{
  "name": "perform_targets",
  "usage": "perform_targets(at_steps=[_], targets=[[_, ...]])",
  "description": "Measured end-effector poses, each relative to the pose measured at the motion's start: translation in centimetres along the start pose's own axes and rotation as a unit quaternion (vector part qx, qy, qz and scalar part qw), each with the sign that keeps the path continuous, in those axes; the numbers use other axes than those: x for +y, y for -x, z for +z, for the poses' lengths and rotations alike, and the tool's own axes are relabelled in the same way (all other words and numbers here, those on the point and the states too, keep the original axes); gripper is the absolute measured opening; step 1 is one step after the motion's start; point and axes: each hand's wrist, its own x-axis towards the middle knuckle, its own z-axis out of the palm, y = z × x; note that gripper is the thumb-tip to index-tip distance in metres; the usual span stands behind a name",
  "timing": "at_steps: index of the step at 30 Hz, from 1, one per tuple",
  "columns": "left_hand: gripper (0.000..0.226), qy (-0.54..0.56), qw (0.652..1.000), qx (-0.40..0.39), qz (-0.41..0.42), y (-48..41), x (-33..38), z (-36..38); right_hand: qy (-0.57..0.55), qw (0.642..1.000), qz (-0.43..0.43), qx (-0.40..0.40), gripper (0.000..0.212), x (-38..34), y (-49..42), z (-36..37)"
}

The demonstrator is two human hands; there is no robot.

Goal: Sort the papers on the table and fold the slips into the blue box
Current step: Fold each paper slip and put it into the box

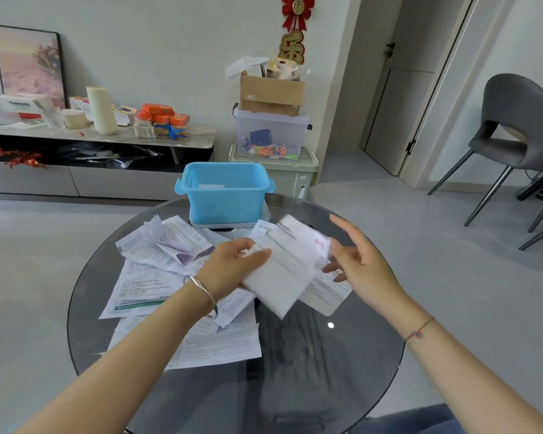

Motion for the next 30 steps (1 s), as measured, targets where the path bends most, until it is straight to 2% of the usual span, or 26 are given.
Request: perform_targets(at_steps=[3, 5, 8, 12, 14, 15, 17, 20, 23, 26, 30], targets=[[0.012, 0.106, 0.991, 0.079, -0.019, -0.4, -0.4, 0.2, 0.049, 0.997, -0.061, -0.023, 0.055, 0.2, 0.3, -0.1], [0.011, 0.151, 0.986, 0.063, -0.026, -0.2, -0.3, 0.6, 0.079, 0.990, -0.097, -0.067, 0.064, 0.1, 0.6, 0.5], [0.010, 0.143, 0.989, 0.011, -0.023, 0.2, 0.0, 1.2, 0.065, 0.987, -0.136, -0.061, 0.054, 0.2, 0.6, 1.2], [0.025, 0.166, 0.985, -0.022, 0.031, 0.6, 0.5, 0.4, -0.053, 0.993, -0.107, -0.007, 0.039, 0.0, 0.4, 0.6], [0.042, 0.124, 0.985, -0.078, 0.091, 0.9, 0.7, -0.4, -0.097, 0.990, -0.100, -0.011, 0.037, -0.2, 0.4, 0.1], [0.043, 0.085, 0.984, -0.096, 0.121, 1.0, 0.7, -0.7, -0.111, 0.989, -0.093, -0.015, 0.036, -0.2, 0.4, -0.1], [0.037, 0.029, 0.983, -0.099, 0.155, 0.9, 0.6, -0.9, -0.125, 0.989, -0.079, -0.024, 0.035, -0.2, 0.4, -0.2], [0.025, 0.040, 0.982, -0.075, 0.169, 0.9, 0.5, -0.6, -0.142, 0.987, -0.071, -0.032, 0.033, -0.1, 0.4, -0.2], [0.015, 0.061, 0.979, -0.060, 0.186, 1.1, 0.5, -0.2, -0.184, 0.981, -0.058, -0.026, 0.014, -0.3, 0.5, 0.0], [0.012, 0.049, 0.977, -0.035, 0.204, 1.1, 0.6, 0.1, -0.197, 0.979, -0.049, -0.019, 0.022, -0.3, 0.5, 0.1], [0.012, 0.053, 0.975, -0.023, 0.216, 0.9, 0.5, 0.4, -0.215, 0.975, -0.042, -0.019, 0.022, -0.5, 0.5, 0.4]])
